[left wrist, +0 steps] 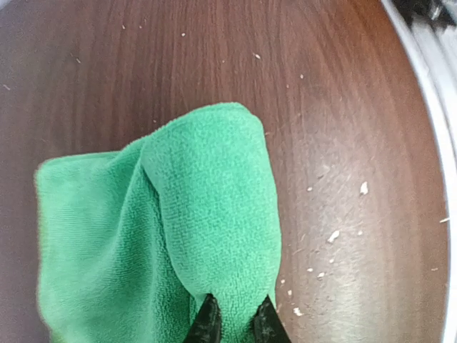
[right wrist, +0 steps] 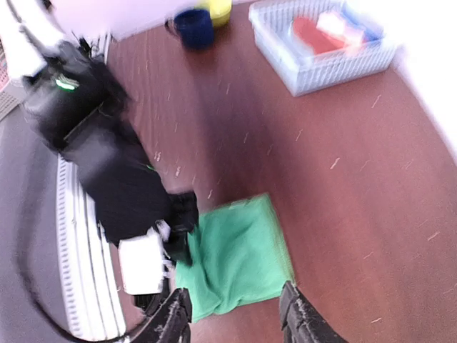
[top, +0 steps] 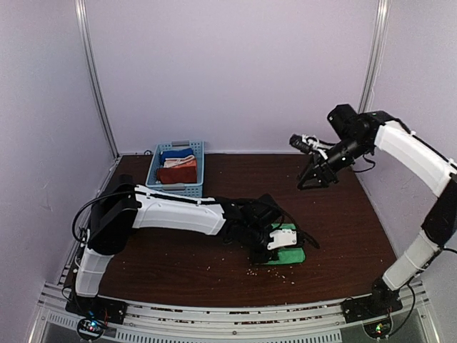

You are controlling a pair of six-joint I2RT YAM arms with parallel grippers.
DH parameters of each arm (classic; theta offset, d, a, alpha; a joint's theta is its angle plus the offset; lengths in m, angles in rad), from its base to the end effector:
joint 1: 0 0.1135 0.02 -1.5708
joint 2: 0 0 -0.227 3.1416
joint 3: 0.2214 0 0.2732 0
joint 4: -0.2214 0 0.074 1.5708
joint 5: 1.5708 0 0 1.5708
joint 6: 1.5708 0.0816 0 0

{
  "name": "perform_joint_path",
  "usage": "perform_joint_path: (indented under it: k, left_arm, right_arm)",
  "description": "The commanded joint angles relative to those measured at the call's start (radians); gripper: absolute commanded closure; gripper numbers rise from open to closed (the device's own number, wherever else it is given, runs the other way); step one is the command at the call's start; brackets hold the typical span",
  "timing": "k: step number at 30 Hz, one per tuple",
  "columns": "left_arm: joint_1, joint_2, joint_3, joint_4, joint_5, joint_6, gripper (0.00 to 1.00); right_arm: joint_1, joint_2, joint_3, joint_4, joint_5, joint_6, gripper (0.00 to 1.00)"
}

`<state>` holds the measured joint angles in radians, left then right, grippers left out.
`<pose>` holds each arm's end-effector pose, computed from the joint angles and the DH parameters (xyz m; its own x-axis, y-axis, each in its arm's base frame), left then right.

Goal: Roll the towels
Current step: Roll the towel at the center of the board.

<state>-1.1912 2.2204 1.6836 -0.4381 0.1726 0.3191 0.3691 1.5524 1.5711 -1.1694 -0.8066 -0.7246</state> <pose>0.1736 -0.4730 0.0817 0.0071 0.8163 -0.5775 0.9989 0.0204 0.0411 0.2906 0.1756 0.2863 -0.2901 -0.6040 -0.7423 -0.9570 0.1854 0.2232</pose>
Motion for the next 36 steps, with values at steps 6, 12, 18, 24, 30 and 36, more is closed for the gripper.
perform_joint_path:
  k: [6,12,18,24,30,36]
  left_arm:
    - [0.167,0.289,0.284,-0.309,0.649,-0.325,0.89]
    - [0.232,0.377,0.342,-0.309,0.776,-0.401,0.90]
    - [0.252,0.405,0.359,-0.309,0.767,-0.412,0.87]
    - [0.252,0.413,0.350,-0.309,0.777,-0.410,0.88]
    - [0.252,0.409,0.344,-0.309,0.786,-0.408,0.88]
    - [0.252,0.409,0.352,-0.309,0.789,-0.407,0.88]
  right_arm:
    - [0.012,-0.400,-0.244,0.253,-0.171,0.100,0.46]
    - [0.181,-0.396,-0.334,0.098,0.008,-0.072,0.55]
    - [0.398,-0.384,-0.562,0.294,0.349,-0.042,0.59]
    - [0.458,-0.292,-0.714,0.579,0.603,-0.006,0.52]
    - [0.476,-0.172,-0.752,0.704,0.663,-0.046,0.50]
    - [0.482,-0.095,-0.781,0.755,0.666,-0.077,0.49]
